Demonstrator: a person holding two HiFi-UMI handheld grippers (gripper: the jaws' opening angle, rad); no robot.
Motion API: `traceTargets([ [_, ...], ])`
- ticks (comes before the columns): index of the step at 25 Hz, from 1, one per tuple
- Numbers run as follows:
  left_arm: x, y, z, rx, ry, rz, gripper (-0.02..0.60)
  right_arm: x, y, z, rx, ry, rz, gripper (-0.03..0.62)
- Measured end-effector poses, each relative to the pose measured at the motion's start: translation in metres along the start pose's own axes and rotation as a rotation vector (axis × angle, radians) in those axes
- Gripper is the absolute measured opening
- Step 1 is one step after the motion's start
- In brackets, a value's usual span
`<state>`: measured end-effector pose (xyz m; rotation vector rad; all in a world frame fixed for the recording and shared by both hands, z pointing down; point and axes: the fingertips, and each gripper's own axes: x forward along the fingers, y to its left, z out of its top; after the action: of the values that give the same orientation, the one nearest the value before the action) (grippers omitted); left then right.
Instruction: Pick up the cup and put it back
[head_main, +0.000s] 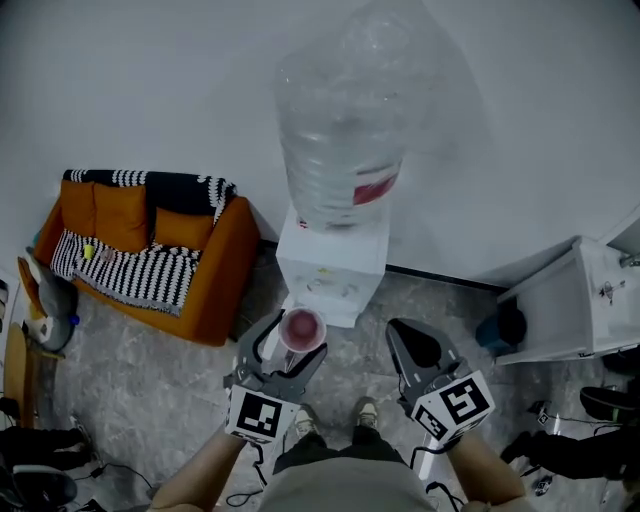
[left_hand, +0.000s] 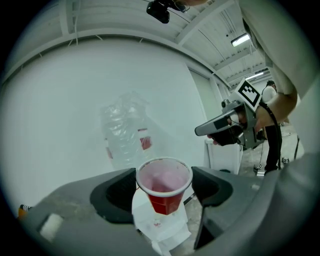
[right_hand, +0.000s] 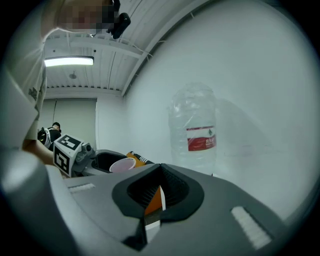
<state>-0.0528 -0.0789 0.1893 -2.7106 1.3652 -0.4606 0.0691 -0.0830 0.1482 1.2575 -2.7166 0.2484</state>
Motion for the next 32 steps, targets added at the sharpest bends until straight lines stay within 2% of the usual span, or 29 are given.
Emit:
traceTargets([
  [4, 0.033, -0.003, -0.062, 0.019, 0.072, -0.027, 0.359, 0.016, -0.023, -0.028, 0.036, 0.033, -0.018, 0.003],
  [9, 0.074, -0.002, -0.120, 0.028, 0.130, -0.036, 0.359, 0.038, -0.052, -0.072, 0.049, 0.062, -0.049, 0.003],
  [15, 0.117, -0.005, -0.208, -0.032, 0.207, -0.002, 0.359, 0.068, -0.075, -0.116, 0.098, 0.057, -0.058, 0.003],
  [20, 0.143, -0.004, -0.260, -0.066, 0.215, 0.006, 0.359, 0.090, -0.090, -0.162, 0.109, 0.071, -0.063, 0.003],
  [26, 0.177, -0.020, -0.326, -0.147, 0.255, -0.018, 0.359, 0.102, -0.096, -0.220, 0.106, 0.122, -0.041, 0.003],
  [32, 0.220, -0.041, -0.385, -0.123, 0.276, -0.047, 0.359, 0.117, -0.099, -0.272, 0.113, 0.145, -0.032, 0.003],
])
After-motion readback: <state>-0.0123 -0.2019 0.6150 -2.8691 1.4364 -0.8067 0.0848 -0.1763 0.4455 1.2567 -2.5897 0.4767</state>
